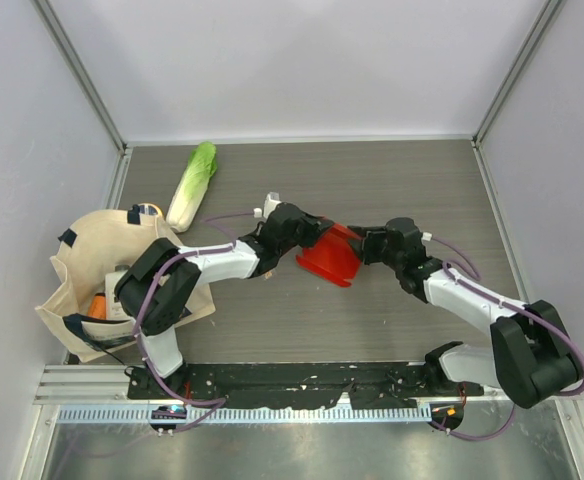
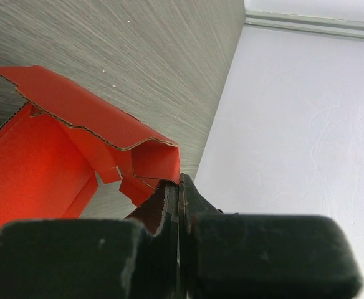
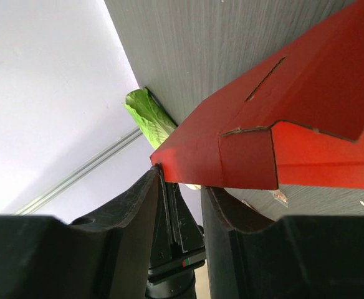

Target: Fold the paper box

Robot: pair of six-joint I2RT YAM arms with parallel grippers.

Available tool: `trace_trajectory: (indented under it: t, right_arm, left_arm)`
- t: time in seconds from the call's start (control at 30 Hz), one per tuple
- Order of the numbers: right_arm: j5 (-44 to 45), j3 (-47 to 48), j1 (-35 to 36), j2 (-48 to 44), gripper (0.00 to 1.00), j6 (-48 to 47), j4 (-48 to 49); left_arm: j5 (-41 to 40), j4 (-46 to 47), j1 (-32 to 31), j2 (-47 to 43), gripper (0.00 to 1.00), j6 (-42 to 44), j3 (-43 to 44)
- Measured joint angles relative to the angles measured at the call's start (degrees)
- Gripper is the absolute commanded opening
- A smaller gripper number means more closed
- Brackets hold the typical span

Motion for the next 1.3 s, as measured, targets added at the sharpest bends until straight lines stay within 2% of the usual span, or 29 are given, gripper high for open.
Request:
trace_trajectory:
  t: [0.27, 0.57, 0.7, 1.03, 1.07, 1.13, 1.17, 1.27, 1.3]
  right_arm:
    - [-0.1, 0.0, -0.2, 1.5, 0.38, -0.1, 1.1]
    - [-0.6, 0.0, -0.3, 2.3, 0.27, -0.2, 1.2]
    - [-0.7, 0.1, -0.3, 2.5, 0.26, -0.3, 0.7]
    - [-1.5, 5.2, -0.8, 5.5, 0.01, -4.5, -4.3]
    - [-1.5, 5.2, -0.8, 5.6, 0.01, -4.7, -4.4]
    - [-1.7, 5.3, -0.9, 5.8, 0.01, -5.2, -4.5]
    - [-1.7, 5.4, -1.0, 5.9, 0.01, -5.6, -4.5]
    - [-1.4, 5.5, -1.4, 5.9, 0.01, -7.3, -4.3]
    - [-1.4, 5.5, -1.6, 5.9, 0.01, -7.8, -4.2]
  left_arm:
    - [0.0, 1.2, 0.0, 0.0, 0.0, 0.0, -1.5]
    - [-0.1, 2.4, 0.0, 0.0, 0.0, 0.0, -2.2]
    - [0.0, 2.6, 0.0, 0.0, 0.0, 0.0, -2.4]
    - [0.0, 6.1, 0.4, 0.3, 0.0, -0.6, -5.2]
    - [0.0, 6.1, 0.4, 0.3, 0.04, -0.5, -5.3]
    - [0.0, 5.9, 0.4, 0.3, 0.25, -0.1, -5.3]
    - [0.1, 5.8, 0.4, 0.3, 0.4, 0.2, -5.3]
    - [1.0, 5.0, 0.4, 0.0, 0.59, 2.7, -6.0]
    - [1.1, 4.2, 0.4, -0.4, 0.61, 3.7, -6.5]
